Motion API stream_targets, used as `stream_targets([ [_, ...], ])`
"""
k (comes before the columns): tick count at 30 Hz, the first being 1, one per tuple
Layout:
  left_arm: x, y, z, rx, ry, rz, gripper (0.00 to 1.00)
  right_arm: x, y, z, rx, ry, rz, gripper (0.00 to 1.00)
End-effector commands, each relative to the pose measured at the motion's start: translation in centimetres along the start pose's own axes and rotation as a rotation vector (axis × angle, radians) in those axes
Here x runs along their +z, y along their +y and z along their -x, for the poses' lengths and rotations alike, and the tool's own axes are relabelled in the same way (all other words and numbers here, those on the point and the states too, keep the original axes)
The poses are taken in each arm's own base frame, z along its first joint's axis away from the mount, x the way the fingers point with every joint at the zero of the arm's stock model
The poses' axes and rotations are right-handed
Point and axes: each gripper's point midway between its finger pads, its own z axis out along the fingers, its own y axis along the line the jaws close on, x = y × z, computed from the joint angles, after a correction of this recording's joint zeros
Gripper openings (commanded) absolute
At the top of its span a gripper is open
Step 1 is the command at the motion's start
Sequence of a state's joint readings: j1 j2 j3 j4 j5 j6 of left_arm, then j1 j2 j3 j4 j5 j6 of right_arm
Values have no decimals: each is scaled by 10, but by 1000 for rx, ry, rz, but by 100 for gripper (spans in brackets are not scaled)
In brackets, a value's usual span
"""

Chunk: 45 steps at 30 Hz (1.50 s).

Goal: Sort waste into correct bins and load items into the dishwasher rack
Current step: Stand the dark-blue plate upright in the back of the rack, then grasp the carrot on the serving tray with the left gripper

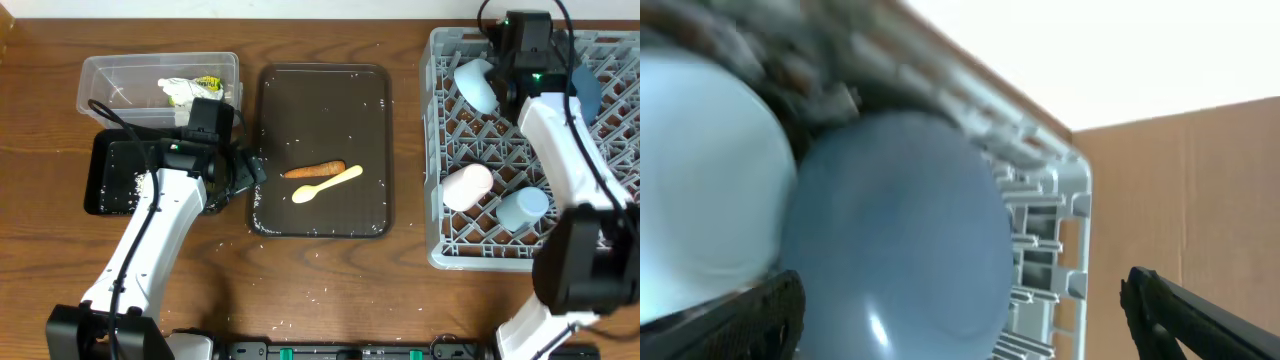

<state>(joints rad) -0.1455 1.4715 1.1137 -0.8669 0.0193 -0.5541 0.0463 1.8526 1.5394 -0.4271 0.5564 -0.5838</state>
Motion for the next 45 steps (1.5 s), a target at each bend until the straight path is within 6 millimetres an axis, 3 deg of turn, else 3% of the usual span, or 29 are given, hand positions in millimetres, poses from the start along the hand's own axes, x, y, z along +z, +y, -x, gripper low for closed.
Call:
stream_targets([
  [1,-7,-1,8,-11,-30,-4,99,-72,6,47,217,-211,149,99],
  [5,-7,-1,8,-11,-30,-4,99,-149,76,83,287,-384,618,99],
  [8,-7,-1,8,-11,-30,-4,99,-191,128,97,324,-417,933,97],
  [10,-7,-1,8,-11,-30,-4,99,-198,157,99,330,-372,1012,97],
  [16,-7,-1,8,-11,-30,-4,99,-190,235,88,304,-202,1085,99],
  [19,-7,-1,8,-11,-30,-4,99,-188,258,83,300,-150,1097,99],
  [22,-7,-1,8,-11,-30,-4,99,-193,268,79,277,-134,1108,99],
  [27,-8,-9,19,-13,-74,-36,99,-188,253,79,314,-126,1083,99],
  [32,-6,-16,17,-61,-60,-71,94,-166,210,65,392,-79,1030,99],
  [36,-10,-42,27,-151,-103,-164,84,-146,162,50,493,-48,969,99],
  [41,-14,-79,36,-309,-173,-258,84,-132,99,24,617,-22,885,99],
  [45,4,-113,31,-360,-194,-284,84,-129,70,4,676,10,843,99],
])
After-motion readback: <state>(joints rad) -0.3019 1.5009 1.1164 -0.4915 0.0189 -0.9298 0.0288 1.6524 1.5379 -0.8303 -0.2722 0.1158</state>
